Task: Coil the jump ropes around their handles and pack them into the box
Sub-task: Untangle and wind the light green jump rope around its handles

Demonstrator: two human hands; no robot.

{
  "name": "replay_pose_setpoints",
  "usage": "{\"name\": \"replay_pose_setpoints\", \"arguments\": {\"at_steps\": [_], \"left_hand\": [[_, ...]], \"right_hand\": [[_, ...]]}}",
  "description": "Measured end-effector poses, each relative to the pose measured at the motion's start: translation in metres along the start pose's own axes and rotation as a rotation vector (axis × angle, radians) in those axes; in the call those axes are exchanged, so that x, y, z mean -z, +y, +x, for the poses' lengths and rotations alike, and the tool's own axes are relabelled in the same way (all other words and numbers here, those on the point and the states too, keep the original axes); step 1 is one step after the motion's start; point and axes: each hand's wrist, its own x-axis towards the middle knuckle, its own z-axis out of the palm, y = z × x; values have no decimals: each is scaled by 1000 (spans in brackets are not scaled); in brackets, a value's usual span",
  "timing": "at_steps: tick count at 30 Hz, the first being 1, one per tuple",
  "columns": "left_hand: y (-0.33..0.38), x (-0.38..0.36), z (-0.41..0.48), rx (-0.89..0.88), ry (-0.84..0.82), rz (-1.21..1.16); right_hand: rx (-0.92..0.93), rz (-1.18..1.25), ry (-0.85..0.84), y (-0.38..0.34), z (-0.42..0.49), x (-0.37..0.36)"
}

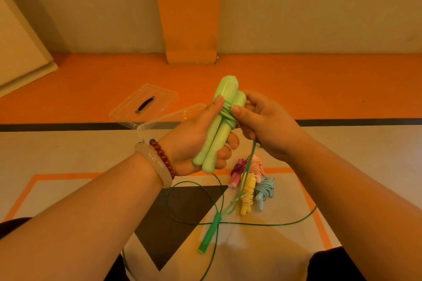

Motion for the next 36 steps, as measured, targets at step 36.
{"name": "replay_pose_setpoints", "arguments": {"at_steps": [36], "left_hand": [[-21,-8,16,-416,535,364]], "right_hand": [[52,-206,90,-19,-1,-8]]}}
